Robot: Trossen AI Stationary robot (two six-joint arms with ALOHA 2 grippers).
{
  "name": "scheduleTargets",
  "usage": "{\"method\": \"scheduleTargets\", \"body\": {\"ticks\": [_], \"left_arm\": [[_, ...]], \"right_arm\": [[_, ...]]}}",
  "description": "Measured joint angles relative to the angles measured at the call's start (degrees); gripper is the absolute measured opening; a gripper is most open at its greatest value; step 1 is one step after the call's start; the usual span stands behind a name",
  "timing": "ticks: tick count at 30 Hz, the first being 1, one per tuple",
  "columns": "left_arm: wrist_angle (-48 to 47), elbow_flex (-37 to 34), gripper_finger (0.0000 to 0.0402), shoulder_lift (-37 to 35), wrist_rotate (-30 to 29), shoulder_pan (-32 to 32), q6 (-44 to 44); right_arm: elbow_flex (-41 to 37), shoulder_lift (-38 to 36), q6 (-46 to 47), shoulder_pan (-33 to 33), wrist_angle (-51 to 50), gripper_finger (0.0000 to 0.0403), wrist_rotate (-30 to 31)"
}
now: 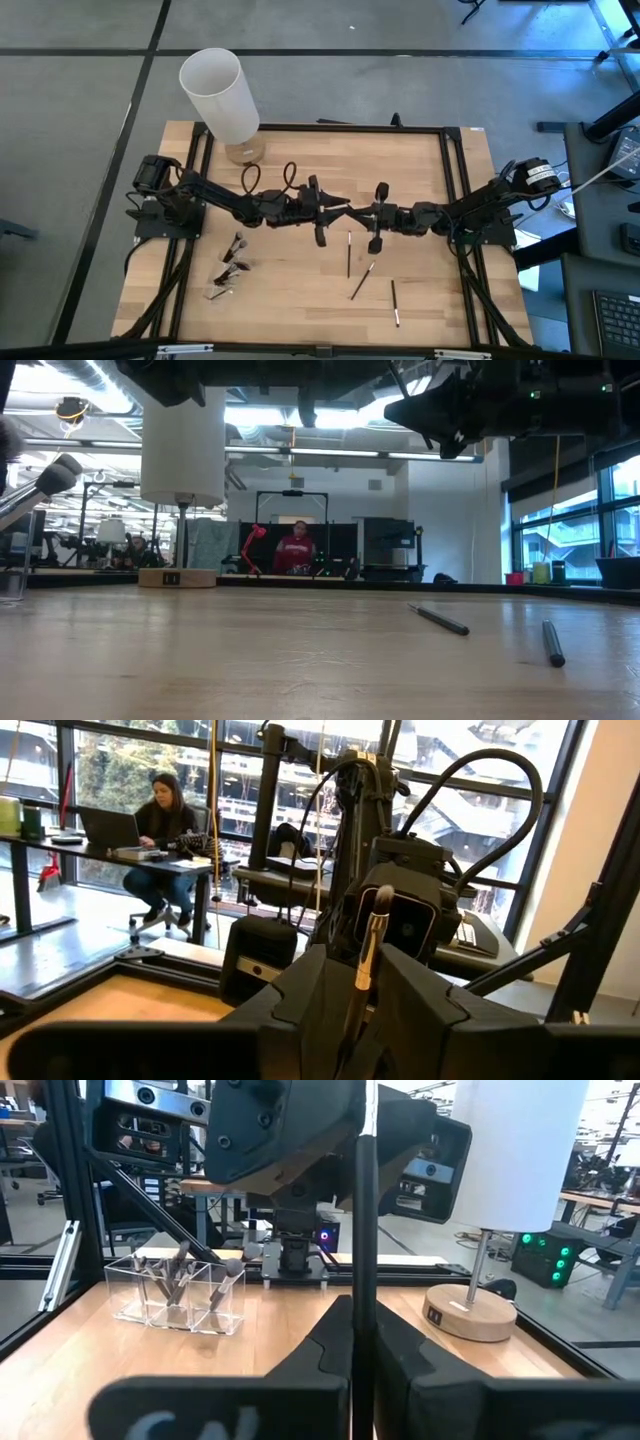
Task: Put items in baskets/containers
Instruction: Put the black eyeshadow brush into the transparent organizer
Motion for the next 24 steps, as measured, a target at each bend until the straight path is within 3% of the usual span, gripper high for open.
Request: {"method": "scheduleTargets", "body": {"ticks": [10, 14, 19, 24], "left_arm": [[-0.3, 0.0, 0.0017, 0.0, 0.2, 0.2, 0.8], [-0.5, 0.0, 0.0011, 0.0, 0.1, 0.2, 0.9], [-3.3, 0.0, 0.0024, -0.2, -0.4, 0.2, 1.0], [-16.3, 0.0, 0.0016, -2.6, -2.8, -1.1, 2.9]], "right_arm": [[0.0, 0.0, 0.3, 0.0, 0.0, 0.0017, 0.3], [0.0, 0.0, 0.5, -0.1, -0.8, 0.0020, 0.2], [0.0, 0.0, 1.3, -0.1, -2.7, 0.0053, 2.1], [0.0, -0.6, 3.8, -0.1, -4.6, 0.0102, 2.7]]}}
